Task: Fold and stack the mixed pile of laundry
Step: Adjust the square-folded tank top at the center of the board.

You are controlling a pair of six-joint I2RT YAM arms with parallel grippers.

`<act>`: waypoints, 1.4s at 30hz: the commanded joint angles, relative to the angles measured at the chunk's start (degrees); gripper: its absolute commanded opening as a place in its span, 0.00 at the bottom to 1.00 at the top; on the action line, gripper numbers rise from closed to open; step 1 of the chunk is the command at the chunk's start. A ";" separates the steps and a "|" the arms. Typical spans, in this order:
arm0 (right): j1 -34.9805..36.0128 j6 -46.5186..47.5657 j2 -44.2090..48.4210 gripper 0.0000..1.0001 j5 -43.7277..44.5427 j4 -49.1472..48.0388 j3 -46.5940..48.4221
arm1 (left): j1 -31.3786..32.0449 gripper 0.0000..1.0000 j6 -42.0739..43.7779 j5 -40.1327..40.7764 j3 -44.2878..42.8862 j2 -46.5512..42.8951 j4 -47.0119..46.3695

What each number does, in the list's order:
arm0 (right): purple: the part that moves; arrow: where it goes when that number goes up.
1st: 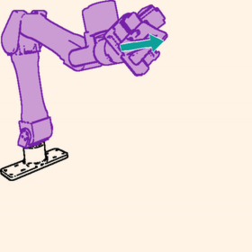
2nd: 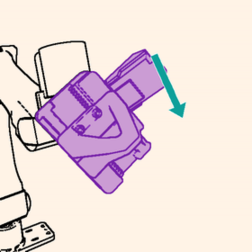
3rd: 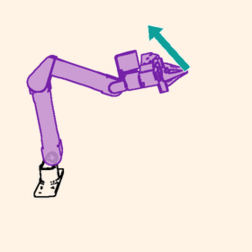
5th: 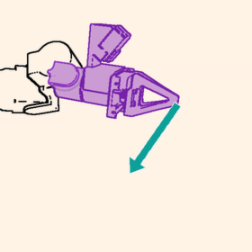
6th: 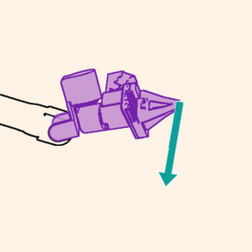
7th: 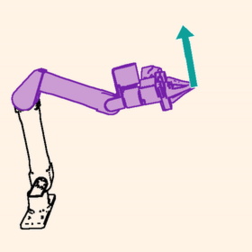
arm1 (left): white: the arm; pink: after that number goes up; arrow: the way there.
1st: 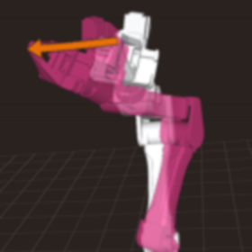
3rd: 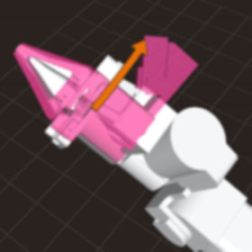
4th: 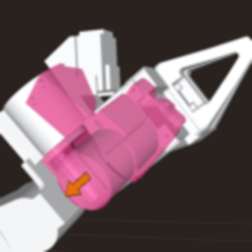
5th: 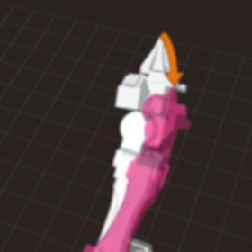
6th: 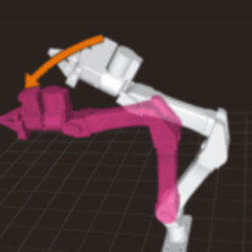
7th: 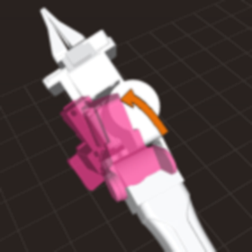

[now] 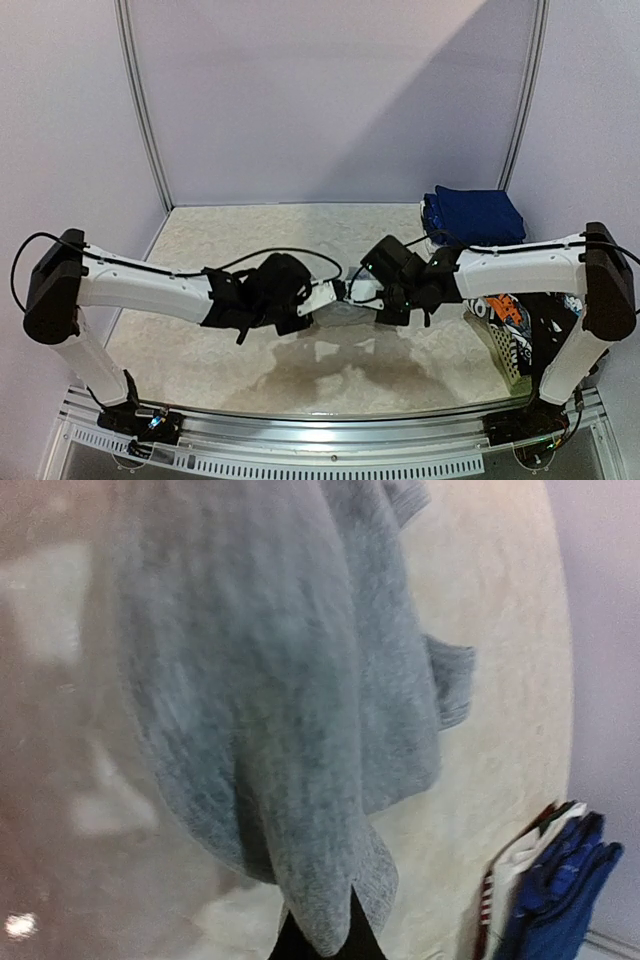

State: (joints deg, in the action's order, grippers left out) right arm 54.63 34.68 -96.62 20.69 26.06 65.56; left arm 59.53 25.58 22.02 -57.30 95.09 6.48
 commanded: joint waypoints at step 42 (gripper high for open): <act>-20.41 -55.33 -2.68 0.64 -31.42 -12.59 -0.68 | -14.36 0.55 -36.48 -20.22 3.47 1.05 -7.92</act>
State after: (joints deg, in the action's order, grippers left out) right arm 36.73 -17.85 -93.47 -3.75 18.00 62.46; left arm 48.38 -7.64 7.57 -50.94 92.53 1.52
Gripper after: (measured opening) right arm 0.750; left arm 0.568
